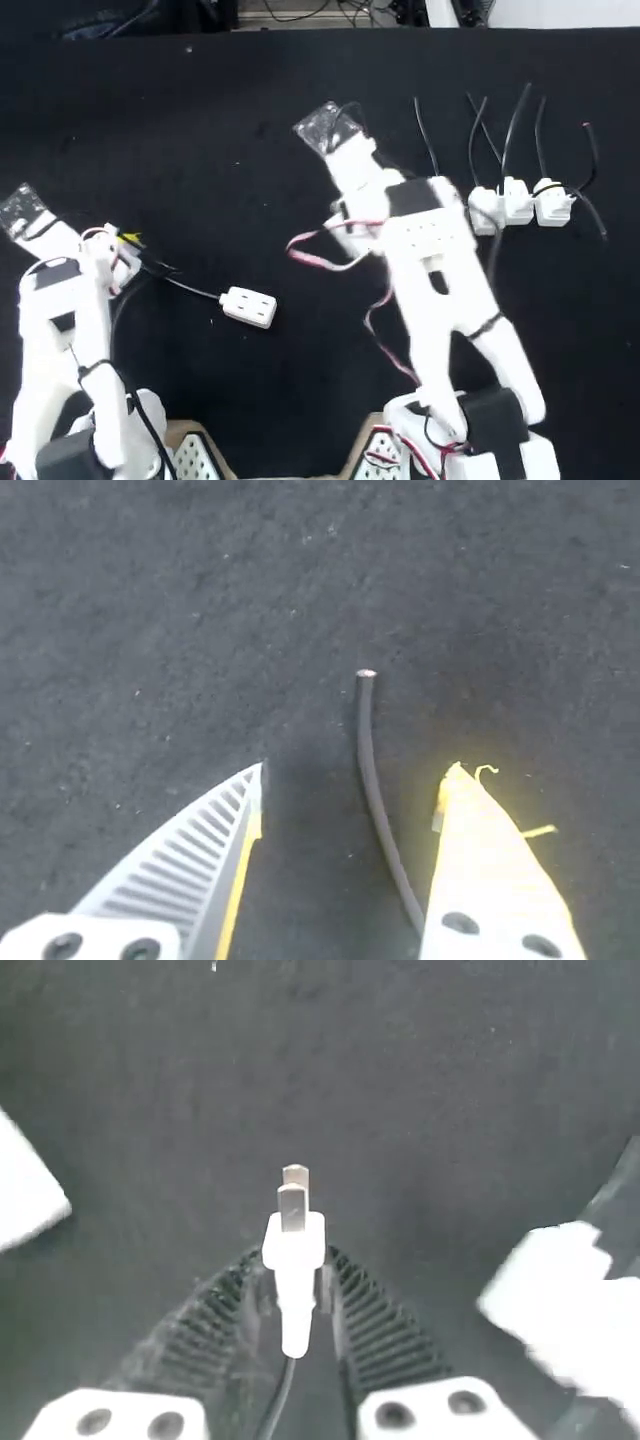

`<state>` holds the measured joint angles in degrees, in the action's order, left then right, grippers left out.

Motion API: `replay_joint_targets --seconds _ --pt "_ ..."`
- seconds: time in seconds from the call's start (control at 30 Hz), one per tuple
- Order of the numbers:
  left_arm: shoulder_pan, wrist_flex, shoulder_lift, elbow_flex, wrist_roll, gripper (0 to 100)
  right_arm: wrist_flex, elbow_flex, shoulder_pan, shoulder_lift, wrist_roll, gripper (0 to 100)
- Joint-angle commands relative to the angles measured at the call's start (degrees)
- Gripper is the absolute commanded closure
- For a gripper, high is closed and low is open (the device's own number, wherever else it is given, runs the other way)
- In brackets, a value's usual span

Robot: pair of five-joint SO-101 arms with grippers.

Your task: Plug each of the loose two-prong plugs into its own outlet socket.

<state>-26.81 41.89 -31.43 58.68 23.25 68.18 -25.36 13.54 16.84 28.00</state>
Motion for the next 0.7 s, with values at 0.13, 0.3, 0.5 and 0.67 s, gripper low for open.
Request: replay_joint_targets --seconds 0.13,0.3,0.5,0.67 --pt "1.4 -1.0 -2.7 -0.1 0.3 72 4.4 -6.4 0.9 -1.8 30.3 98.8" --pt "1.4 -1.0 -2.7 -0.1 0.3 72 -12.3 -21.8 5.5 -4.4 17.5 98.2" --pt "1.4 -1.0 -2.8 -0.1 0.3 72 -16.9 -28.7 6.0 -5.0 15.7 98.2" --pt "1.4 -1.0 -2.9 -0.1 0.3 72 -15.0 -28.8 6.0 -5.0 15.4 98.0"
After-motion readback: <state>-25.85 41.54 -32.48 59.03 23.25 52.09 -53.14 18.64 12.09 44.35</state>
